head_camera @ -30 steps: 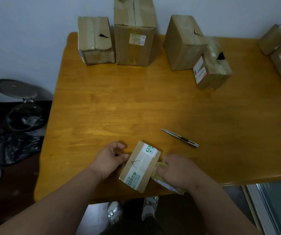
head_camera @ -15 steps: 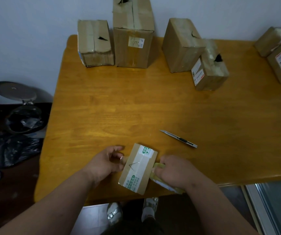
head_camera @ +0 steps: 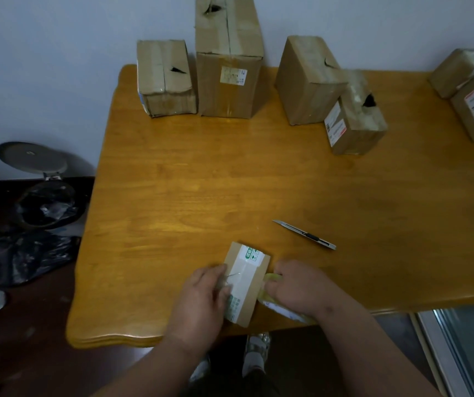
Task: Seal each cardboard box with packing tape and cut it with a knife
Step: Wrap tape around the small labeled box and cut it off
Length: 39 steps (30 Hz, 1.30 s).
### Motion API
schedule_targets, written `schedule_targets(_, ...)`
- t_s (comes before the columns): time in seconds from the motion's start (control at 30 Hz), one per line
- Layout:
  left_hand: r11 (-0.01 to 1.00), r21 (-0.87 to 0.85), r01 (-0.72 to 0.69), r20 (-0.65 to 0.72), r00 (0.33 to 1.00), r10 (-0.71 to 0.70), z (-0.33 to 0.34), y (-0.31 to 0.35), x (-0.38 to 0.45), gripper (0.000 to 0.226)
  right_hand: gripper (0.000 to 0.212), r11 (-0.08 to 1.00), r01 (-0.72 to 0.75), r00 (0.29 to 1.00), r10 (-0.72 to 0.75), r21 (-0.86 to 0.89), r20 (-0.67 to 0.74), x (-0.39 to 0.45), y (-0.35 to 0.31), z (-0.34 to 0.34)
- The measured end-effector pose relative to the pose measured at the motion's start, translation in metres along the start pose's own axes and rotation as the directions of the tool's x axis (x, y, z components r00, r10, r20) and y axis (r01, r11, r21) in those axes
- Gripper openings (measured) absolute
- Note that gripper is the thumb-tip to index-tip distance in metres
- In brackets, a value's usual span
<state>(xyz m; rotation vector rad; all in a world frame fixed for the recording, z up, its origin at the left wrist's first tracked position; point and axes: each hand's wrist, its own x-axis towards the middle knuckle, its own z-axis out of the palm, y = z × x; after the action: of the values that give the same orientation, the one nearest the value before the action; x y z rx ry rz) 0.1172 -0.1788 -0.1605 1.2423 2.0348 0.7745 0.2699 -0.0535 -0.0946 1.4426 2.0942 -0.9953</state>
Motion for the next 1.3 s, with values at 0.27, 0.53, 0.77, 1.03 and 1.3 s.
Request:
schedule_targets(0.27,0.819,-0.315,0.479,0.051,0.870,-0.490,0.009,0.009,0.012,0.034,0.026,1.000,0.006,1.000,-0.006,0.000,-0.025,-0.001,-0.002,0.000)
schedule_targets(0.53,0.913,-0.075,0.402,0.061,0.915,-0.398,0.005,0.008,0.023,0.026,0.024,1.000,0.010,1.000,-0.010,0.019,-0.026,-0.004,-0.002,-0.001)
schedule_targets(0.77,0.806,-0.291,0.516,0.211,0.856,-0.472,-0.006,0.006,0.032,0.026,0.023,0.998,0.014,1.000,-0.014,0.064,-0.002,-0.006,-0.002,-0.003)
schedule_targets(1.03,0.687,-0.411,0.599,0.233,0.798,-0.556,-0.022,0.002,0.029,0.023,0.014,0.927,0.152,0.988,-0.149,0.342,-0.036,-0.022,-0.012,-0.019)
schedule_targets(1.3,0.819,-0.354,0.451,0.566,0.801,-0.197,-0.039,0.008,0.022,0.094,0.024,0.913,0.241,0.964,-0.264,0.329,0.027,-0.041,-0.037,-0.046)
